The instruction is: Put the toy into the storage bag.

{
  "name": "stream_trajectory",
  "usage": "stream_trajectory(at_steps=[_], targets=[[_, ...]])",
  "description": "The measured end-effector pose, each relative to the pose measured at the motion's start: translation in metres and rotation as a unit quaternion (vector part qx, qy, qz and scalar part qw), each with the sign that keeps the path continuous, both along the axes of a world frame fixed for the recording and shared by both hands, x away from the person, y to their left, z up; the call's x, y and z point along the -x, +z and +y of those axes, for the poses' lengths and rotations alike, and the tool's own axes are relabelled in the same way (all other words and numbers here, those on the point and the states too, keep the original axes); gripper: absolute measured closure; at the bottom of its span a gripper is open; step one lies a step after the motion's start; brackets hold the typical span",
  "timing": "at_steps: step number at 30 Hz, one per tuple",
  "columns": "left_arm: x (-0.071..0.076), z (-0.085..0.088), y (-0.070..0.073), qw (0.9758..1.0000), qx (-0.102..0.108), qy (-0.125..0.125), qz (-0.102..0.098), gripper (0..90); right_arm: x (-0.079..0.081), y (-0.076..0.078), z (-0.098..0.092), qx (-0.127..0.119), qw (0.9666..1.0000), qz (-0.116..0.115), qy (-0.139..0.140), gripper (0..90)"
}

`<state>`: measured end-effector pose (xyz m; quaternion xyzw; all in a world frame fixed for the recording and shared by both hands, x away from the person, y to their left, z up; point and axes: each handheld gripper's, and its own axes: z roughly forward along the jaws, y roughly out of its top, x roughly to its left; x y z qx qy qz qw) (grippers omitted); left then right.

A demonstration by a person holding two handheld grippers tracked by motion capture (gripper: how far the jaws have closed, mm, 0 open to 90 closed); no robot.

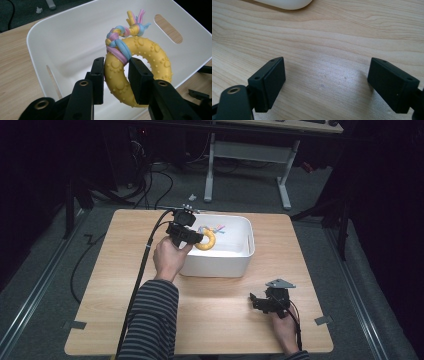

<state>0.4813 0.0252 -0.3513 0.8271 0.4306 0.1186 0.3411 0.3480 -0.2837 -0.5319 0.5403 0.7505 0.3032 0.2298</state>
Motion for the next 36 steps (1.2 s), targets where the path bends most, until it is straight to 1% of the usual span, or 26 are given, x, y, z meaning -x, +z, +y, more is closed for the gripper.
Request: stream_trajectory(at_steps=[2, 3, 4, 5, 9, 12, 13, 18, 21, 23, 26, 27, 30, 32, 36], targets=[[-0.002, -0.002, -0.003, 1.0000, -0.004, -0.002, 0.004, 66.6, 0.000, 0.000, 0.000, 0.000, 1.0000, 0.000, 0.000, 14.8], [-0.003, -0.005, -0.005, 0.9999, -0.010, -0.002, 0.004, 66.6, 0.000, 0.000, 0.000, 0.000, 1.0000, 0.000, 0.000, 14.8], [-0.003, -0.005, -0.005, 0.9999, -0.010, -0.002, 0.004, 66.6, 0.000, 0.000, 0.000, 0.000, 1.0000, 0.000, 0.000, 14.9], [-0.003, -0.007, -0.007, 0.9999, -0.015, -0.002, 0.001, 66.6, 0.000, 0.000, 0.000, 0.000, 1.0000, 0.000, 0.000, 14.8], [-0.005, -0.010, -0.010, 0.9999, -0.016, -0.004, 0.005, 66.6, 0.000, 0.000, 0.000, 0.000, 1.0000, 0.000, 0.000, 14.9], [-0.006, -0.014, -0.014, 0.9997, -0.020, -0.006, 0.010, 66.6, 0.000, 0.000, 0.000, 0.000, 1.0000, 0.000, 0.000, 14.8], [-0.007, -0.016, -0.017, 0.9996, -0.025, -0.007, 0.013, 66.6, 0.000, 0.000, 0.000, 0.000, 1.0000, 0.000, 0.000, 14.8], [-0.009, -0.020, -0.021, 0.9995, -0.026, -0.011, 0.018, 66.6, 0.000, 0.000, 0.000, 0.000, 1.0000, 0.000, 0.000, 14.9], [-0.008, -0.022, -0.023, 0.9993, -0.027, -0.016, 0.022, 66.6, 0.000, 0.000, 0.000, 0.000, 1.0000, 0.000, 0.000, 14.9], [-0.007, -0.025, -0.026, 0.9989, -0.033, -0.021, 0.024, 66.6, 0.000, 0.000, 0.000, 0.000, 1.0000, 0.000, 0.000, 14.9], [-0.007, -0.025, -0.028, 0.9990, -0.028, -0.021, 0.026, 66.6, 0.000, 0.000, 0.000, 0.000, 1.0000, 0.000, 0.000, 14.9], [-0.007, -0.024, -0.030, 0.9990, -0.026, -0.020, 0.030, 66.6, 0.000, 0.000, 0.000, 0.000, 1.0000, 0.000, 0.000, 14.9], [-0.007, -0.024, -0.033, 0.9988, -0.029, -0.021, 0.034, 66.6, 0.000, 0.000, 0.000, 0.000, 1.0000, 0.000, 0.001, 14.9], [-0.007, -0.024, -0.035, 0.9984, -0.035, -0.023, 0.038, 66.6, 0.000, 0.000, 0.000, 0.001, 1.0000, 0.000, 0.001, 14.9], [-0.006, -0.023, -0.037, 0.9986, -0.029, -0.021, 0.040, 66.5, 0.000, 0.000, 0.000, 0.001, 1.0000, 0.000, 0.001, 14.9]])
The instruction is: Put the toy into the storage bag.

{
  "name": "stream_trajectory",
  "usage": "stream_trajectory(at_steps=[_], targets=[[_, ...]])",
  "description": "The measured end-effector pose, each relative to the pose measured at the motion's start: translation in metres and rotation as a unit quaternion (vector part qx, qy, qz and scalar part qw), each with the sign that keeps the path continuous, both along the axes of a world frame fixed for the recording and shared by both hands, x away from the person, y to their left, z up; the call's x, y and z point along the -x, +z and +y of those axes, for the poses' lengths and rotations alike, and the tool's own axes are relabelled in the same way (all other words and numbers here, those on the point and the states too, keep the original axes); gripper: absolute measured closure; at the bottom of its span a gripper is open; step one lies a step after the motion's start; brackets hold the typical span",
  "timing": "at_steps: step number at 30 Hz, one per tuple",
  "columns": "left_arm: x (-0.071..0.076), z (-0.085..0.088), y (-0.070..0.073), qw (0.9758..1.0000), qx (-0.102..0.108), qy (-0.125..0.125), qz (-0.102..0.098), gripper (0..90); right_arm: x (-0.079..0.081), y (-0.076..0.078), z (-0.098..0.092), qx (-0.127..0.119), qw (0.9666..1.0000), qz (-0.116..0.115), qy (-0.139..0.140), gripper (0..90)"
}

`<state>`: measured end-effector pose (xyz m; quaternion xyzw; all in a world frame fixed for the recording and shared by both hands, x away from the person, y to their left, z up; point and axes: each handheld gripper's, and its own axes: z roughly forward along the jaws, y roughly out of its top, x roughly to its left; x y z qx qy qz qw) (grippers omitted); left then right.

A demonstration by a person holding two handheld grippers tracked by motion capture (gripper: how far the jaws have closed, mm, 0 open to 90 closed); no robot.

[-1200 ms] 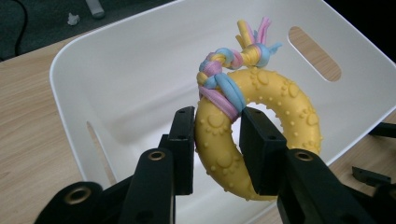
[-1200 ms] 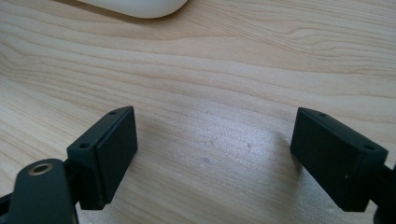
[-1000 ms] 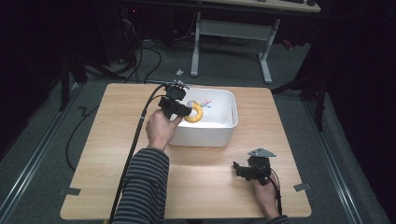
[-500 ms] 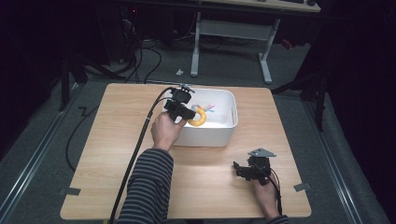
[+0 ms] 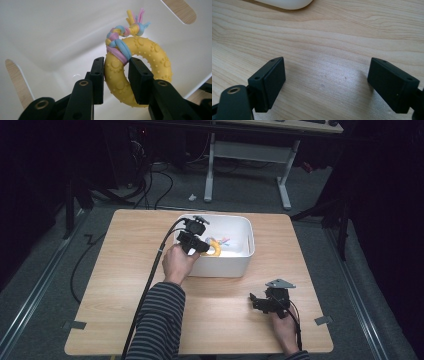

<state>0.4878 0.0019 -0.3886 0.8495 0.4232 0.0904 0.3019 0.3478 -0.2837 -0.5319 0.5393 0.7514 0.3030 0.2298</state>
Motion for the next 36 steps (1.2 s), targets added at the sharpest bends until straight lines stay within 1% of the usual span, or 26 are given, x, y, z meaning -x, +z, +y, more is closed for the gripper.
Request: stream_trajectory(at_steps=[3, 5, 9, 13, 15, 17, 18, 19, 20, 21, 22, 23, 24, 25, 26, 27, 28, 29, 31, 32, 35, 36], targets=[[0.000, 0.002, -0.001, 1.0000, 0.005, 0.001, 0.007, 66.5, 0.000, 0.000, 0.000, 0.000, 1.0000, 0.000, 0.000, 14.9], [-0.001, 0.002, -0.001, 0.9999, 0.004, 0.000, 0.010, 66.4, 0.000, 0.000, 0.000, 0.000, 1.0000, 0.000, 0.000, 14.9], [0.000, 0.001, -0.002, 1.0000, 0.001, 0.001, 0.006, 66.3, 0.000, 0.000, 0.000, 0.000, 1.0000, 0.000, 0.000, 14.9], [0.000, 0.001, -0.002, 1.0000, 0.001, 0.002, 0.008, 66.1, 0.000, 0.000, 0.000, 0.000, 1.0000, 0.000, 0.000, 14.9], [-0.001, 0.002, -0.002, 0.9999, 0.005, 0.003, 0.012, 65.2, 0.000, 0.000, 0.000, 0.000, 1.0000, 0.000, 0.000, 14.9], [-0.002, 0.003, -0.001, 0.9997, 0.017, 0.000, 0.020, 63.8, 0.000, 0.000, 0.000, 0.000, 1.0000, 0.000, 0.000, 14.9], [-0.002, 0.004, -0.001, 0.9995, 0.022, -0.001, 0.021, 61.6, 0.000, 0.000, 0.000, 0.000, 1.0000, 0.000, -0.001, 14.9], [-0.001, 0.004, 0.001, 0.9995, 0.026, 0.000, 0.017, 57.7, 0.000, 0.000, 0.000, 0.000, 1.0000, 0.000, 0.000, 14.9], [-0.001, 0.004, 0.001, 0.9995, 0.026, 0.000, 0.017, 56.1, 0.000, 0.000, 0.000, 0.000, 1.0000, 0.000, 0.000, 14.9], [0.000, 0.005, 0.004, 0.9997, 0.022, 0.002, 0.011, 54.3, 0.000, 0.000, 0.000, 0.000, 1.0000, 0.000, 0.000, 14.9], [0.000, 0.005, 0.004, 0.9997, 0.022, 0.002, 0.011, 52.5, 0.000, 0.000, 0.000, 0.000, 1.0000, 0.000, 0.000, 14.9], [0.001, 0.006, 0.005, 0.9997, 0.023, 0.003, 0.008, 52.5, 0.000, 0.000, 0.000, 0.000, 1.0000, 0.000, 0.000, 14.8], [0.003, 0.009, 0.008, 0.9996, 0.026, 0.005, 0.004, 49.0, 0.000, 0.000, 0.000, 0.000, 1.0000, 0.000, 0.002, 14.8], [0.003, 0.009, 0.008, 0.9996, 0.026, 0.005, 0.004, 47.9, 0.000, 0.000, 0.000, 0.000, 1.0000, 0.000, 0.002, 14.7], [0.004, 0.012, 0.010, 0.9996, 0.026, 0.006, -0.001, 47.9, 0.000, 0.000, 0.000, 0.000, 1.0000, 0.000, 0.002, 14.7], [0.007, 0.018, 0.013, 0.9992, 0.035, 0.013, -0.010, 45.4, 0.000, 0.000, 0.000, 0.000, 1.0000, 0.000, 0.002, 14.7], [0.007, 0.018, 0.013, 0.9992, 0.035, 0.013, -0.010, 44.8, 0.000, 0.000, 0.000, 0.000, 1.0000, 0.000, 0.002, 14.7], [0.010, 0.026, 0.015, 0.9986, 0.046, 0.019, -0.016, 44.6, 0.000, 0.000, 0.000, 0.000, 1.0000, 0.000, 0.002, 14.7], [0.014, 0.034, 0.018, 0.9981, 0.052, 0.024, -0.025, 44.0, 0.000, 0.000, 0.000, 0.000, 1.0000, 0.000, 0.002, 14.7], [0.014, 0.034, 0.018, 0.9981, 0.052, 0.024, -0.025, 43.8, 0.000, 0.000, 0.000, 0.000, 1.0000, 0.000, 0.002, 14.7], [0.022, 0.049, 0.024, 0.9971, 0.055, 0.036, -0.039, 42.7, 0.000, 0.000, 0.000, 0.000, 1.0000, 0.000, 0.003, 14.7], [0.022, 0.049, 0.024, 0.9971, 0.055, 0.036, -0.039, 42.6, 0.000, 0.000, 0.000, 0.000, 1.0000, 0.000, 0.003, 14.7]])
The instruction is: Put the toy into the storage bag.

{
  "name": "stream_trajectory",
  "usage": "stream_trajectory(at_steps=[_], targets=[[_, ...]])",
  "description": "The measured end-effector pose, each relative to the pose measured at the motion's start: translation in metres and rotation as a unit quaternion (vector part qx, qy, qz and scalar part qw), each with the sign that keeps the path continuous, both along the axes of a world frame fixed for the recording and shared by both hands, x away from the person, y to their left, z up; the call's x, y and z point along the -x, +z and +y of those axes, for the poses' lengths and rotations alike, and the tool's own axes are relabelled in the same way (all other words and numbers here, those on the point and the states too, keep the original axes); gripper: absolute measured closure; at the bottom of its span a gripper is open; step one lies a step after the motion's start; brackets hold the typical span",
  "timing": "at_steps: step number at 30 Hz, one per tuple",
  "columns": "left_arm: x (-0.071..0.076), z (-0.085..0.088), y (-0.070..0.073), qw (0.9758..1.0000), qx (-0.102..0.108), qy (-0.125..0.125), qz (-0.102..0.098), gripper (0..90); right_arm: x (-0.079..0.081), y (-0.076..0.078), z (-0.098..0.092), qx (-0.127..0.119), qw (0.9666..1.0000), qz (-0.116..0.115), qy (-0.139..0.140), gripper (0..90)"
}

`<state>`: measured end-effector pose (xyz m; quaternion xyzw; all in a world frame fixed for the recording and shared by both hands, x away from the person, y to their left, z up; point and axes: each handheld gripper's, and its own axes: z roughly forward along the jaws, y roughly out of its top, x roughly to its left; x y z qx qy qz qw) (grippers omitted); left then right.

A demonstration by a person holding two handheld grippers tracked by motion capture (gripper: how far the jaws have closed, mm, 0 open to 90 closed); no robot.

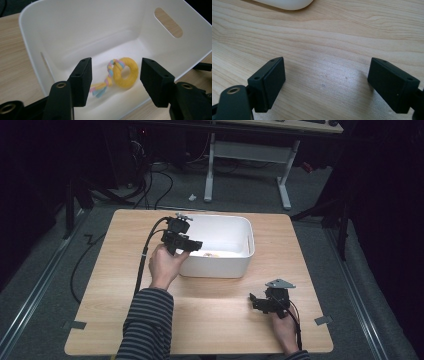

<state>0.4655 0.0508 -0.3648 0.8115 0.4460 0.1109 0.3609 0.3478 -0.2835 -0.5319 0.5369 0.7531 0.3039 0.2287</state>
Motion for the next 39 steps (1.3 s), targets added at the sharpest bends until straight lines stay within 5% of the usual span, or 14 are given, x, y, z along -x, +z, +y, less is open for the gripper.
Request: stream_trajectory(at_steps=[21, 39], targets=[[0.031, 0.056, 0.014, 0.9985, 0.021, 0.035, -0.037, 42.8, 0.000, 0.000, 0.000, 0.001, 1.0000, -0.001, 0.002, 14.7], [0.049, 0.069, 0.016, 0.9975, 0.008, 0.047, -0.053, 42.2, 0.000, 0.000, 0.000, 0.000, 1.0000, 0.000, 0.001, 14.8]])
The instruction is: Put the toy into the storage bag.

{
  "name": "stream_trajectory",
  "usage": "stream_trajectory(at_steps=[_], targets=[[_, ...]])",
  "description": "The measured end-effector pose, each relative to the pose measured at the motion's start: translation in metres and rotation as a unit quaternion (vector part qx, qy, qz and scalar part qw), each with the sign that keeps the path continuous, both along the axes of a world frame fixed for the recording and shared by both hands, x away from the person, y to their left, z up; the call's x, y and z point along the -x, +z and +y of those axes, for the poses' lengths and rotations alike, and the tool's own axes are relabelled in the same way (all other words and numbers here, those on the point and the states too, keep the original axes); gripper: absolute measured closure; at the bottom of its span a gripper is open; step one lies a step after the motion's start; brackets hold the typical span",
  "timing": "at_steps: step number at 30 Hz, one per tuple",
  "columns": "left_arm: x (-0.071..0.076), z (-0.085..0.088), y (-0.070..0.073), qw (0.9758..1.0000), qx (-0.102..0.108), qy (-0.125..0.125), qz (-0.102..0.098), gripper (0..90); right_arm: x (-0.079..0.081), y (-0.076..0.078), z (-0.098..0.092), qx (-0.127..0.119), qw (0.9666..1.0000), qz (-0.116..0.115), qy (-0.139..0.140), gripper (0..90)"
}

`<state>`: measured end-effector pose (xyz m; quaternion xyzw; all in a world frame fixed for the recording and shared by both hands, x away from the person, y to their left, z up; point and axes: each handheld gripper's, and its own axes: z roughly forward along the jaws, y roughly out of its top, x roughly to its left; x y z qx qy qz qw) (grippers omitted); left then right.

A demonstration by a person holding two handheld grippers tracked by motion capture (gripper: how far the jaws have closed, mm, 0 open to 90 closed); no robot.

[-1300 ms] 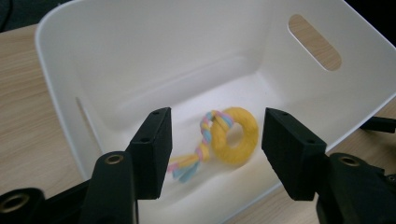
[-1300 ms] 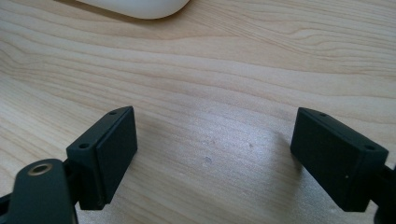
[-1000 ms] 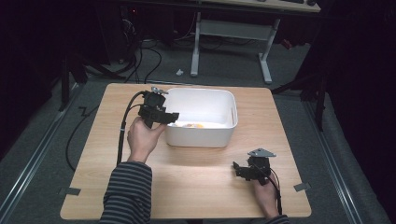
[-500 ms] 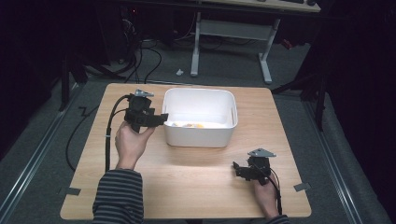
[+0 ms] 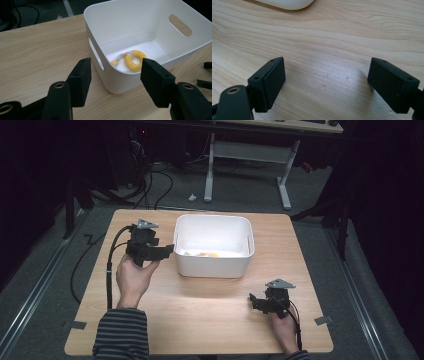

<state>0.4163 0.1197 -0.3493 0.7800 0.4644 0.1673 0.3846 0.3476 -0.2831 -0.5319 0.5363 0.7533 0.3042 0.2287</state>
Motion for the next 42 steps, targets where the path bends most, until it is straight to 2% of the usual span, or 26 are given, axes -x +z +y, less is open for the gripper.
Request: stream_trajectory(at_steps=[3, 6, 11, 14, 24, 30, 35, 42], targets=[[0.003, 0.001, -0.001, 1.0000, -0.007, 0.001, -0.002, 42.1, 0.000, 0.000, 0.000, 0.000, 1.0000, 0.000, 0.000, 14.7], [0.007, 0.004, -0.001, 1.0000, -0.001, 0.003, -0.004, 41.9, 0.000, 0.000, 0.000, 0.000, 1.0000, 0.000, 0.000, 14.8], [0.010, 0.008, -0.003, 1.0000, -0.005, 0.006, -0.005, 42.0, 0.000, 0.000, 0.000, 0.000, 1.0000, 0.000, 0.001, 14.8], [0.013, 0.013, -0.006, 0.9999, 0.007, 0.009, -0.007, 42.1, 0.000, 0.000, 0.000, 0.000, 1.0000, 0.000, 0.001, 14.8], [0.020, 0.022, -0.010, 0.9998, 0.014, 0.014, -0.006, 42.1, 0.000, 0.000, 0.000, 0.000, 1.0000, 0.000, 0.000, 14.7], [0.024, 0.027, -0.016, 0.9998, 0.005, 0.018, 0.000, 41.9, 0.000, 0.000, 0.000, 0.000, 1.0000, 0.000, 0.000, 14.7], [0.026, 0.031, -0.018, 0.9997, 0.013, 0.023, -0.003, 41.9, 0.000, 0.000, 0.000, 0.000, 1.0000, 0.000, 0.000, 14.8], [0.030, 0.035, -0.025, 0.9996, 0.008, 0.027, 0.002, 41.8, 0.000, 0.000, 0.000, 0.000, 1.0000, 0.000, 0.000, 14.8]])
